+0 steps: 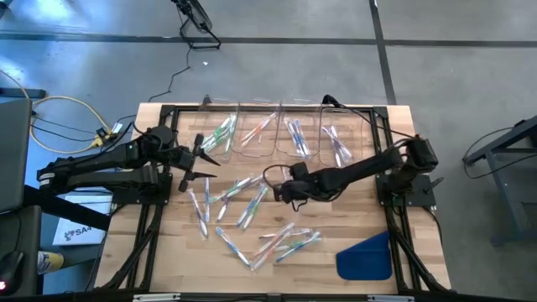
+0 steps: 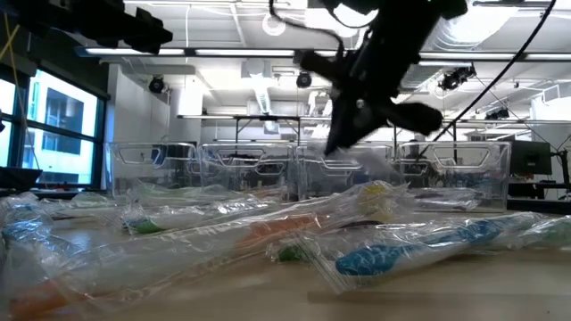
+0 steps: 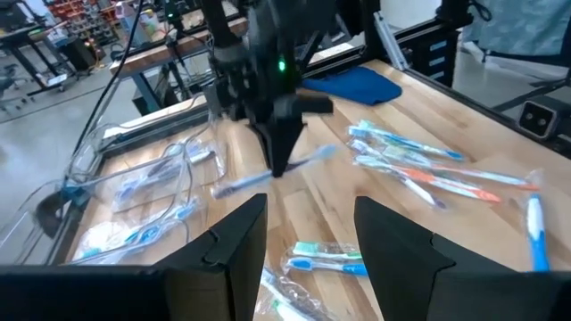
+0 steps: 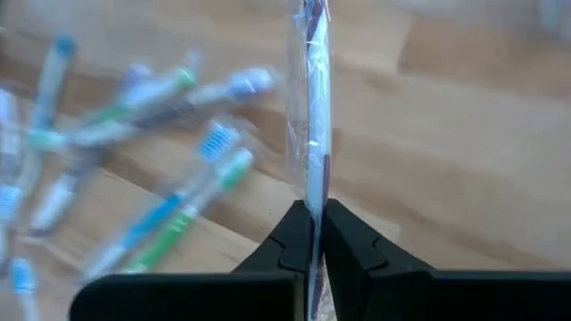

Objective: Pick & Place Toothbrushes
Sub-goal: Put the violet toothbrush into the right transparent bin

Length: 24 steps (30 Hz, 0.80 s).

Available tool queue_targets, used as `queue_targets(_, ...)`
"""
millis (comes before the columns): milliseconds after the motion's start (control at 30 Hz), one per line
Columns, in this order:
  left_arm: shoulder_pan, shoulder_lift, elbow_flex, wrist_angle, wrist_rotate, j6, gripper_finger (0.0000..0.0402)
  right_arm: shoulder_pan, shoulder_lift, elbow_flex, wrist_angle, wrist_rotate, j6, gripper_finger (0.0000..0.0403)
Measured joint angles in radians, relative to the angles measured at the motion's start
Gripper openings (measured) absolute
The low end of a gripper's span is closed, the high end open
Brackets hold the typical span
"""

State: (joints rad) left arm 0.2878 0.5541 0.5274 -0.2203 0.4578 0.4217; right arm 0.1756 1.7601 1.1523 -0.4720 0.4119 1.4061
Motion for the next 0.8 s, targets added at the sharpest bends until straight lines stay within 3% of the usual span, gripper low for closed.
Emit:
queue_targets(467, 0.0, 0.0, 0.0, 0.0, -0.03, 0.0, 0.0166, -0.06, -0.233, 0.001, -0.011, 0.093, -0.252, 0.0009)
queue_targets(800, 0.0, 0.0, 0.0, 0.0, -0.035, 0.0, 0.0166, -0.176, -0.38, 0.001, -0.266, 0.119, -0.338, 0.0009)
